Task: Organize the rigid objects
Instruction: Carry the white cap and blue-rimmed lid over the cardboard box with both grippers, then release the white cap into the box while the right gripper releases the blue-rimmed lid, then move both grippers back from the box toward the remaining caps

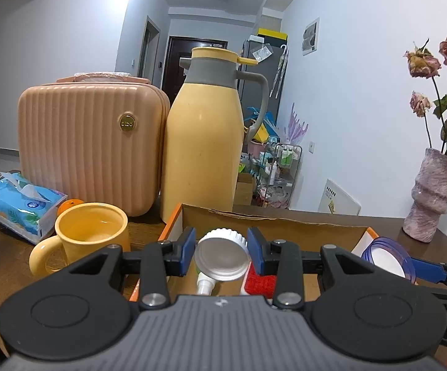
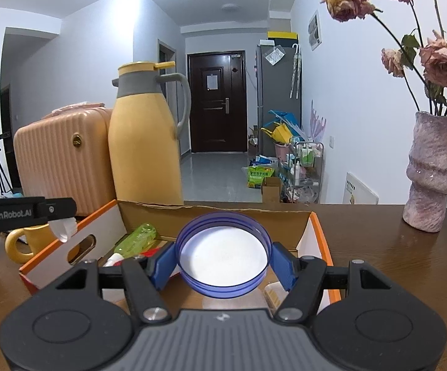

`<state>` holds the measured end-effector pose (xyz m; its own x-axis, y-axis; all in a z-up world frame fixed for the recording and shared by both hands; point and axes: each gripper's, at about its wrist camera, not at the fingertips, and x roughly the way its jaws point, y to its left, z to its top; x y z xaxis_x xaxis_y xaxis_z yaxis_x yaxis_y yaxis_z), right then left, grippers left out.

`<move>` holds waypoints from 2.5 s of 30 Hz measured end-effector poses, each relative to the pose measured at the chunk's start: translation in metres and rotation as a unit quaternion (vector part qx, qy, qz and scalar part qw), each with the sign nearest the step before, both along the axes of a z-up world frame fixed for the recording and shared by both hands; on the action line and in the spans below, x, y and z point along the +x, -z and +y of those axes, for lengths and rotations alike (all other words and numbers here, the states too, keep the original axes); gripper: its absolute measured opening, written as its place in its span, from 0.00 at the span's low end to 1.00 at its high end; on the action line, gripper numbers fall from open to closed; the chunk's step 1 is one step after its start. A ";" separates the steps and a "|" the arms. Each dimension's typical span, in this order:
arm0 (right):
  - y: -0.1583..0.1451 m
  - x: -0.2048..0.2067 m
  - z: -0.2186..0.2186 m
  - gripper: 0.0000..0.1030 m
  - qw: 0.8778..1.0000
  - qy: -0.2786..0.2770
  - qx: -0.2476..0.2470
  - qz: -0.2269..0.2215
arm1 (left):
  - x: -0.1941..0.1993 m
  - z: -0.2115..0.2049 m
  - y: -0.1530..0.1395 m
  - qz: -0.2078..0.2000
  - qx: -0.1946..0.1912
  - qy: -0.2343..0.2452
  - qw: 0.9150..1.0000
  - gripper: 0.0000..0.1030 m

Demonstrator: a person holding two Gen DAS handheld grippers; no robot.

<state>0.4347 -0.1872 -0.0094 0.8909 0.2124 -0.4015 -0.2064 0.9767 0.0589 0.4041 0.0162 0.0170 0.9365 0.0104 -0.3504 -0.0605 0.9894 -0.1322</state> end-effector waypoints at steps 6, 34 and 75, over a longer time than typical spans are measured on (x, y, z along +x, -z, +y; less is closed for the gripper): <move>0.004 0.018 -0.002 0.63 1.000 0.004 0.002 0.016 | 0.017 0.001 0.004 0.015 0.010 -0.002 1.000 0.36; 0.019 0.039 -0.001 1.00 0.999 0.018 -0.014 0.046 | 0.031 0.008 0.012 0.031 0.019 -0.019 0.999 1.00; 0.006 -0.043 -0.019 1.00 0.999 0.030 -0.012 0.002 | -0.033 0.004 0.007 0.024 0.012 -0.017 0.999 1.00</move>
